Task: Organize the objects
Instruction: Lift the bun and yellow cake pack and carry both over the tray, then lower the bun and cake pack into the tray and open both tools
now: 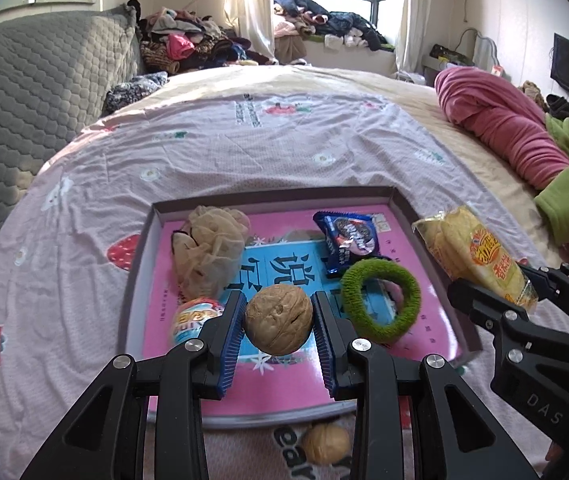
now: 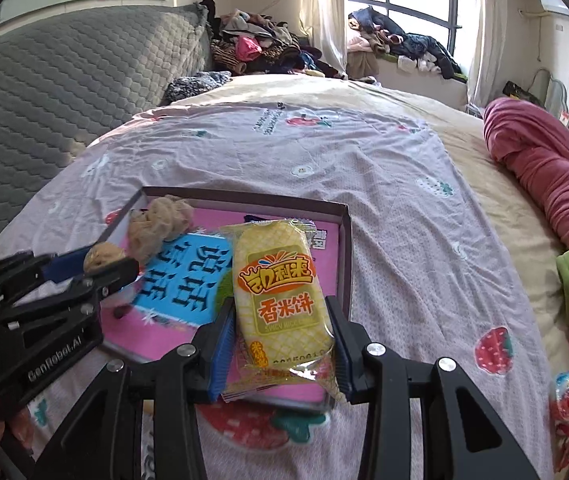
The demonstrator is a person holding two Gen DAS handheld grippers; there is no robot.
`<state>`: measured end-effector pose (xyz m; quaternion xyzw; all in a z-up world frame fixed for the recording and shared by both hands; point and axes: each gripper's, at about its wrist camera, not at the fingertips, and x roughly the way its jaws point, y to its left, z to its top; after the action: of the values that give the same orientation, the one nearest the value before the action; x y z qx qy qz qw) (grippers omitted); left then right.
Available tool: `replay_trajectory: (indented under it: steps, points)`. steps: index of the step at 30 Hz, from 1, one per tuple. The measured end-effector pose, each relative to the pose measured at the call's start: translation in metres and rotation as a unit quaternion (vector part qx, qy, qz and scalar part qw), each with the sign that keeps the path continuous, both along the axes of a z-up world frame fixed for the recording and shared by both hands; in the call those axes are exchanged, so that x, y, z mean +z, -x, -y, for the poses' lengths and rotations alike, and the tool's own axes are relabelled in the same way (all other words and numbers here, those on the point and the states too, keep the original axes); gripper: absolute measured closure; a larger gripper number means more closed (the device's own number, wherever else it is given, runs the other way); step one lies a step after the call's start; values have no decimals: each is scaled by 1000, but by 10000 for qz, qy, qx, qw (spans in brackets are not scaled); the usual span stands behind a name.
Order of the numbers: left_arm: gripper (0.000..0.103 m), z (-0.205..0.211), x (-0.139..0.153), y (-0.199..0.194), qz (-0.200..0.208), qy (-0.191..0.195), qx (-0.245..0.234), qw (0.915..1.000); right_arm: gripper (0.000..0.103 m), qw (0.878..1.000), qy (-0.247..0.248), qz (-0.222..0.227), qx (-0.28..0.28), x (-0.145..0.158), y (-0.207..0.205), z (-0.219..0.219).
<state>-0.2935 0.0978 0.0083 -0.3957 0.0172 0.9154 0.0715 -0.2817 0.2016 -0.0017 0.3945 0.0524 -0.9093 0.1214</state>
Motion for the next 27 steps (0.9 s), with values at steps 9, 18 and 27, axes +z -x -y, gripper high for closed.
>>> replay_trajectory:
  steps: [9,18,27]
  points:
    - [69,-7,-21,26,116,102,4,9999,60,9998,-99,110,-163,-25,33,-2]
    - [68,-8,-40,40,301,182,56,9994,60,9992,-89,322,-240,-47,51,-1]
    - [68,-16,-50,43,319,349,13,9989,60,9984,-225,420,-296,-60,58,-1]
